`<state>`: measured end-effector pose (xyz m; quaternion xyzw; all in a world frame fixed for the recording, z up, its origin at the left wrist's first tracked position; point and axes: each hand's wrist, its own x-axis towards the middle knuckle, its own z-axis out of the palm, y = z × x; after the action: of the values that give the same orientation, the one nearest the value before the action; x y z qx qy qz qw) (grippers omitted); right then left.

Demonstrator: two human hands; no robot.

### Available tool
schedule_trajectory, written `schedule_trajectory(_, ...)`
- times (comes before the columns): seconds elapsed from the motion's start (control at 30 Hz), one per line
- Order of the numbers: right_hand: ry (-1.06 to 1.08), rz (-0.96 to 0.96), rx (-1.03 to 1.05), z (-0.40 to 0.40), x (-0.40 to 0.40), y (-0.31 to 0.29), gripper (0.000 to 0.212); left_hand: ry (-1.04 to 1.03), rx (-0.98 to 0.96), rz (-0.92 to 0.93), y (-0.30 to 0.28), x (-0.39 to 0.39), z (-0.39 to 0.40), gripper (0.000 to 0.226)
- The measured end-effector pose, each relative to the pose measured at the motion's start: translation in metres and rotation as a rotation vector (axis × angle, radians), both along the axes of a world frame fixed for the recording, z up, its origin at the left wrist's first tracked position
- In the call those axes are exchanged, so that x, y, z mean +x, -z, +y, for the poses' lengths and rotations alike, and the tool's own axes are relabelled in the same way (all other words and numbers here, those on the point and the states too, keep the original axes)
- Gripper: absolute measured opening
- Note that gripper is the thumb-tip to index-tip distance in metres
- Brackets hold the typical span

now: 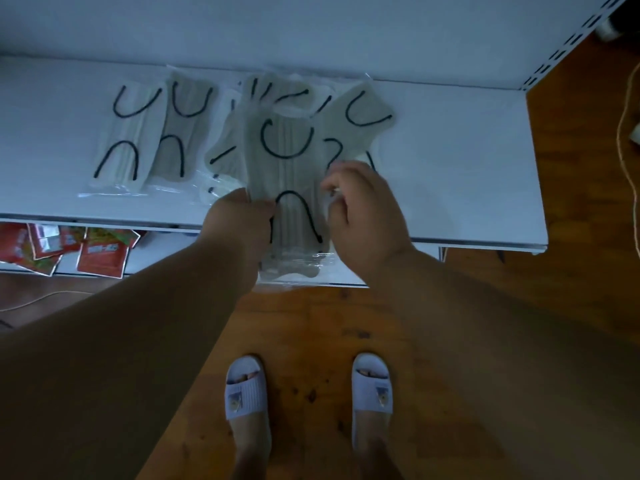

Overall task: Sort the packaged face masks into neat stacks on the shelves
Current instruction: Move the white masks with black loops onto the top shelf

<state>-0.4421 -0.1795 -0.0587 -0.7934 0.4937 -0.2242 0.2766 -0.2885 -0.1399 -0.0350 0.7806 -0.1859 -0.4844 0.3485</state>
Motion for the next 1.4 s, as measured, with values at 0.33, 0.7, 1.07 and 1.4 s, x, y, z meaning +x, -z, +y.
schedule_trajectory(0.33, 0.025, 0.560, 0.062, -0.032, 0.046, 0.024, 0.058, -0.046, 0.087, -0.029, 0.001, 0.053, 0.022, 0.006)
schedule_trajectory(0.7, 0.410, 0.015, 0.090, -0.021, 0.033, 0.002, 0.011, -0.064, 0.077, 0.056, 0.003, 0.062, 0.023, 0.011)
schedule_trajectory(1.07, -0.370, -0.009, 0.170, 0.037, 0.062, -0.008, 0.024, -0.207, 0.038, 0.466, -0.005, 0.066, 0.029, 0.037)
schedule_trajectory(1.4, -0.207, 0.506, 0.039, -0.029, 0.105, 0.021, 0.041, -0.227, 0.048, 0.093, 0.007, 0.108, 0.044, 0.013)
